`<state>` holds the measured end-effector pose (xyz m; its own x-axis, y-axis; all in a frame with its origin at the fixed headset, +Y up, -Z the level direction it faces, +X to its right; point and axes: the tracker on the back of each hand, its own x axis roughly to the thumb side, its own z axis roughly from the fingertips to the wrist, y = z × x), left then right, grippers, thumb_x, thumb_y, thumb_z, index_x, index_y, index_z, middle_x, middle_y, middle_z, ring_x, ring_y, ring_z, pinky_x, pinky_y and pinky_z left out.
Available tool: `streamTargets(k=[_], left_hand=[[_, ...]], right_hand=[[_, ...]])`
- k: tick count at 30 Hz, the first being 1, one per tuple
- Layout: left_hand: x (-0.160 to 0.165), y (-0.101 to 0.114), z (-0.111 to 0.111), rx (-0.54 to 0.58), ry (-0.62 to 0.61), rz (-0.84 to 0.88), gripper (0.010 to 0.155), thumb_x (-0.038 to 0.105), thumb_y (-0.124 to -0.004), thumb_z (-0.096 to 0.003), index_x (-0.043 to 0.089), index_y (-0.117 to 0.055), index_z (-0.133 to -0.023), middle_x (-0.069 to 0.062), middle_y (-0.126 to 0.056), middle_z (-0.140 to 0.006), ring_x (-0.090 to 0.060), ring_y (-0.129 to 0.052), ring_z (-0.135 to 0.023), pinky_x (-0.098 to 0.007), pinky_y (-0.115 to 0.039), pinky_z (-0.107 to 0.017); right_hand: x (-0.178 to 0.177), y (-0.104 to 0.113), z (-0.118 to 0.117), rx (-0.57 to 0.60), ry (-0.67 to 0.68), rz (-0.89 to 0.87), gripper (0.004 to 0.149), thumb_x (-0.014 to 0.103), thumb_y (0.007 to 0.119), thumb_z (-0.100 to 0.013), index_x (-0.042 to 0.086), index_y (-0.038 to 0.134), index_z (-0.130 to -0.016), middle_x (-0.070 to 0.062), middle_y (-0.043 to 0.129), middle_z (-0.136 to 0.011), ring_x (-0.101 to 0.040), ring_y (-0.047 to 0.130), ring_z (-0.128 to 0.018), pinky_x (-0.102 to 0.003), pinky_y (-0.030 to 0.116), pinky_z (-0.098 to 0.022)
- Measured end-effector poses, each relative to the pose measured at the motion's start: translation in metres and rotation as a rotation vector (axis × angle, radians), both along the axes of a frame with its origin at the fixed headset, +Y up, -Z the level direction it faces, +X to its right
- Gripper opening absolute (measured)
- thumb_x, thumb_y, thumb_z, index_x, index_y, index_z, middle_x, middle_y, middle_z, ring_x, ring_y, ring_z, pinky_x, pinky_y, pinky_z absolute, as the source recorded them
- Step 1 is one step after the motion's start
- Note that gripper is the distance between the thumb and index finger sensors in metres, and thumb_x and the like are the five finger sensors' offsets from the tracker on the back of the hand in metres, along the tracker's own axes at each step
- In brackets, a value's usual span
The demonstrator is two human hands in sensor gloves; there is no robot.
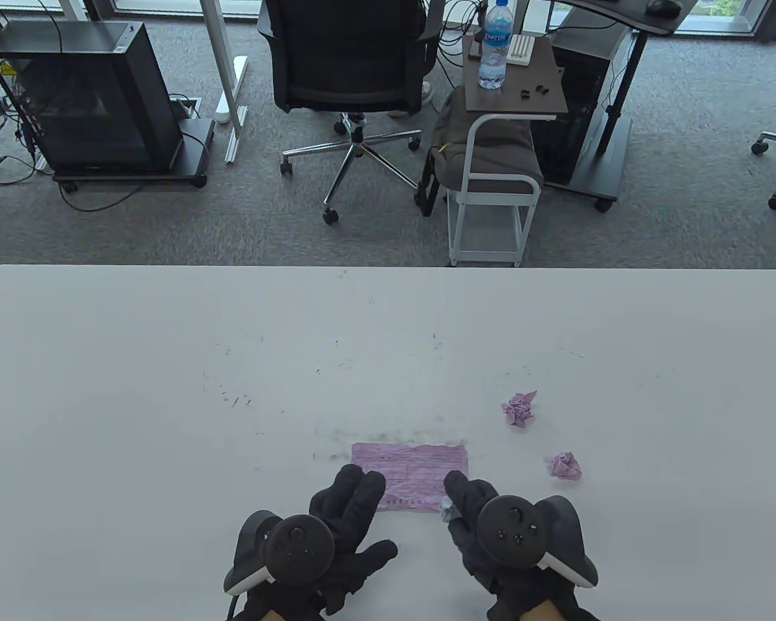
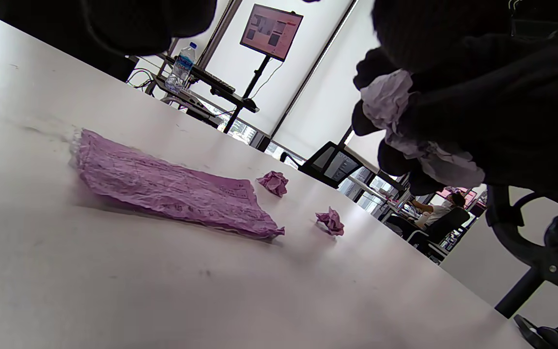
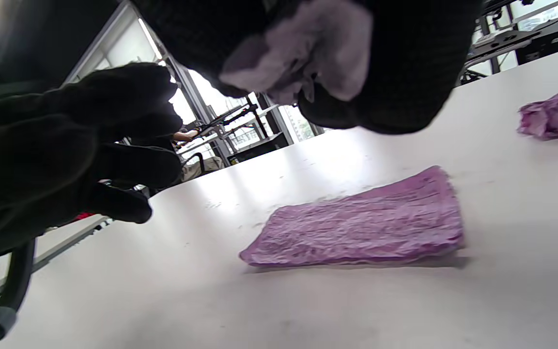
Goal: Flatten crumpled invoices and stack
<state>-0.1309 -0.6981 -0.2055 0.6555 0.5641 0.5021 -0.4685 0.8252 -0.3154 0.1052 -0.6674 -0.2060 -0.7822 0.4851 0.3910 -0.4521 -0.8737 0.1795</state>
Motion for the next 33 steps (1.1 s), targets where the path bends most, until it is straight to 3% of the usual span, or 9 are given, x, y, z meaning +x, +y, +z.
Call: streamTargets(k=[5,9,13,15,20,23,25,30,33], left_hand=[[0.004,0.007,0.006,-0.018,-0.039,0.049,0.075,0.041,-0.074,-0.0598,0.01,-0.034,-0.115,-0.026,-0.042,-0.111,-0.038,-0.085,-0.078,-0.044,-0.081,-0.052],[0.011,0.006,0.009,-0.088,-0.055,0.11,0.073,0.038,-0.074,-0.0601,0.005,-0.039,-0.114,-0.028,-0.057,-0.104,-0.034,-0.093,-0.068,-0.04,-0.086,-0.045],[0.018,0.001,0.012,-0.154,-0.061,0.166,0.084,0.052,-0.072,-0.0566,0.001,-0.036,-0.113,-0.028,-0.069,-0.098,-0.033,-0.098,-0.063,-0.039,-0.088,-0.042],[0.019,-0.002,0.012,-0.18,-0.035,0.222,0.086,0.053,-0.071,-0.0567,0.0,-0.034,-0.112,-0.027,-0.071,-0.097,-0.032,-0.098,-0.063,-0.039,-0.088,-0.042],[0.013,-0.005,0.006,-0.164,0.012,0.316,0.059,0.028,-0.075,-0.0593,0.004,-0.051,-0.108,-0.014,-0.08,-0.089,-0.022,-0.101,-0.057,-0.041,-0.09,-0.045],[0.008,-0.007,0.004,-0.169,0.023,0.354,0.054,0.024,-0.074,-0.0592,0.007,-0.055,-0.107,-0.013,-0.079,-0.09,-0.022,-0.101,-0.06,-0.045,-0.088,-0.05],[0.006,-0.007,0.003,-0.18,0.012,0.377,0.053,0.023,-0.073,-0.0594,0.008,-0.055,-0.108,-0.014,-0.079,-0.091,-0.023,-0.1,-0.062,-0.047,-0.087,-0.052],[0.002,-0.004,0.002,-0.138,0.042,0.348,0.048,0.026,-0.074,-0.0595,0.009,-0.064,-0.103,-0.012,-0.085,-0.084,-0.021,-0.101,-0.052,-0.046,-0.088,-0.048],[0.001,-0.003,0.002,-0.091,0.066,0.304,0.048,0.03,-0.077,-0.0581,0.009,-0.068,-0.1,-0.01,-0.088,-0.078,-0.017,-0.101,-0.046,-0.046,-0.088,-0.045]], right_hand=[[-0.004,-0.012,0.005,0.027,0.101,-0.122,0.072,0.016,0.083,-0.052,0.005,0.036,-0.106,-0.032,0.051,-0.103,-0.034,0.084,-0.073,-0.039,0.087,-0.048],[-0.006,-0.017,0.007,0.005,0.17,-0.197,0.075,0.01,0.084,-0.05,0.004,0.034,-0.106,-0.033,0.048,-0.104,-0.034,0.082,-0.077,-0.04,0.086,-0.052],[-0.012,-0.015,0.013,0.125,0.157,-0.197,0.077,0.014,0.086,-0.049,0.004,0.034,-0.105,-0.032,0.051,-0.102,-0.03,0.084,-0.075,-0.036,0.088,-0.051],[-0.018,-0.015,0.018,0.151,0.202,-0.187,0.079,0.016,0.088,-0.049,0.004,0.035,-0.105,-0.032,0.053,-0.101,-0.029,0.086,-0.074,-0.034,0.09,-0.049],[-0.021,-0.01,0.023,0.208,0.177,-0.132,0.077,0.024,0.089,-0.048,0.004,0.041,-0.104,-0.031,0.059,-0.099,-0.026,0.089,-0.069,-0.031,0.091,-0.045],[-0.011,-0.011,0.017,0.169,0.108,-0.214,0.058,0.028,0.087,-0.049,0.005,0.063,-0.097,-0.025,0.085,-0.084,-0.025,0.1,-0.052,-0.031,0.094,-0.029],[-0.005,-0.016,0.013,0.103,0.113,-0.247,0.05,0.029,0.087,-0.05,0.008,0.07,-0.092,-0.021,0.092,-0.076,-0.022,0.102,-0.045,-0.029,0.094,-0.023],[0.011,-0.018,0.005,0.05,0.067,-0.326,0.043,0.03,0.084,-0.053,0.01,0.073,-0.089,-0.019,0.092,-0.073,-0.023,0.101,-0.045,-0.03,0.093,-0.023],[0.016,-0.022,0.001,-0.084,0.098,-0.275,0.046,0.032,0.083,-0.054,0.01,0.07,-0.091,-0.022,0.088,-0.08,-0.028,0.098,-0.052,-0.035,0.092,-0.03]])
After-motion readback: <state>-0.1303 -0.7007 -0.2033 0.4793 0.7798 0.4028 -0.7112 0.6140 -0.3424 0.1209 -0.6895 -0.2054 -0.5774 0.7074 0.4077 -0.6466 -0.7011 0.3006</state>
